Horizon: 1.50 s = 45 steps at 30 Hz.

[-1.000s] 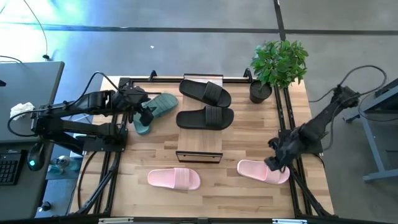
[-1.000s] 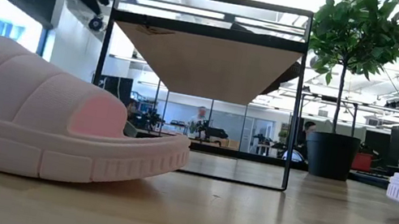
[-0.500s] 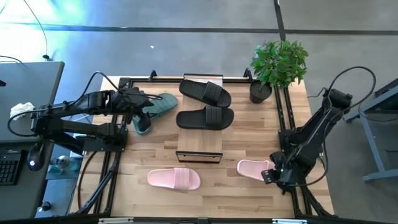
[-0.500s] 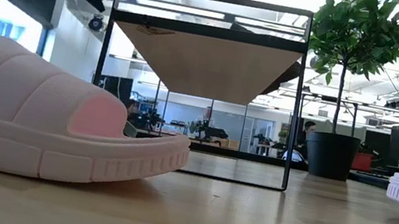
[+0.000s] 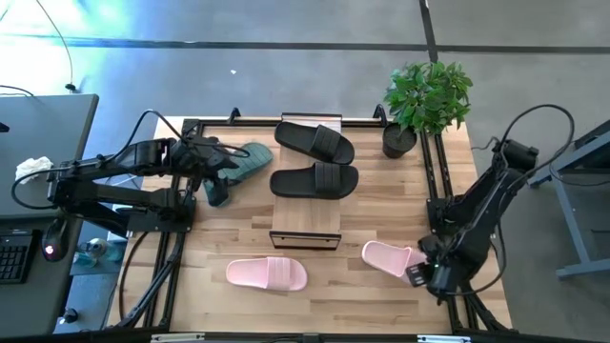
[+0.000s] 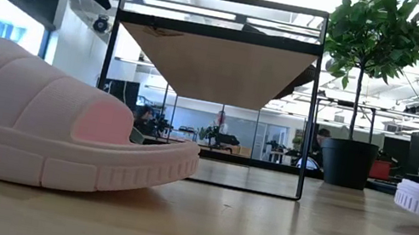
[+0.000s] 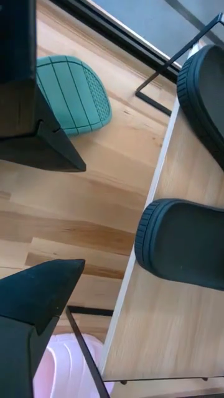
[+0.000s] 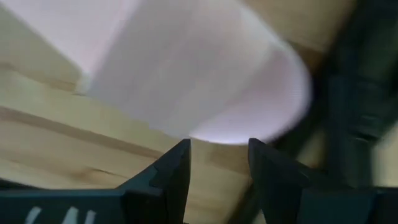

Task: Pick and place slides into the shelf
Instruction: Put the right pink slide under the shelf

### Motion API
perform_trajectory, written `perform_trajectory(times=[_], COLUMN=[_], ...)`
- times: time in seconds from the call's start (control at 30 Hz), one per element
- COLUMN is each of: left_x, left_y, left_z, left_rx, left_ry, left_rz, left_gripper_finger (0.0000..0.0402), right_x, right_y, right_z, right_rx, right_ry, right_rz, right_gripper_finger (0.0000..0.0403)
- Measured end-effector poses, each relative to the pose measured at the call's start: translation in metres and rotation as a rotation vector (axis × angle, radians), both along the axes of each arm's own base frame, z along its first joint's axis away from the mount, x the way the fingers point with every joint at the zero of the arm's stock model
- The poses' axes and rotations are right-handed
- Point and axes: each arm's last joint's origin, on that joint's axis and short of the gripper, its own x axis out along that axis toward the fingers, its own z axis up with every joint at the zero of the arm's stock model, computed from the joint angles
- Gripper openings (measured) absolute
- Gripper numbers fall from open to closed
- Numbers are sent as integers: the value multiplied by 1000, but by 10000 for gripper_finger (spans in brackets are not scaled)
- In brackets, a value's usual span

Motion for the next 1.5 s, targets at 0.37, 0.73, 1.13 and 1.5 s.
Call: perform_trajectory(times=[0.37,0.73,1.13,1.5], left_x=[0,0,0,0], left_y=[0,0,0,-1], left_z=[0,0,0,-1], left_rx=[-1,10,9,4], left_ry=[0,4,4,10], left_rz=[-1,-12,-12,-27], left_gripper_finger=[223,223,223,223], right_x=[-10,7,37,71], right_y=[6,27,-1,-39], right_z=[-10,-42,-52,-51], right_rx=[-104,-189,-397,-541], right_ry=[112,-22,-7,-20], right_rz=[113,267,150,226], right_gripper_finger=[149,147,69,24])
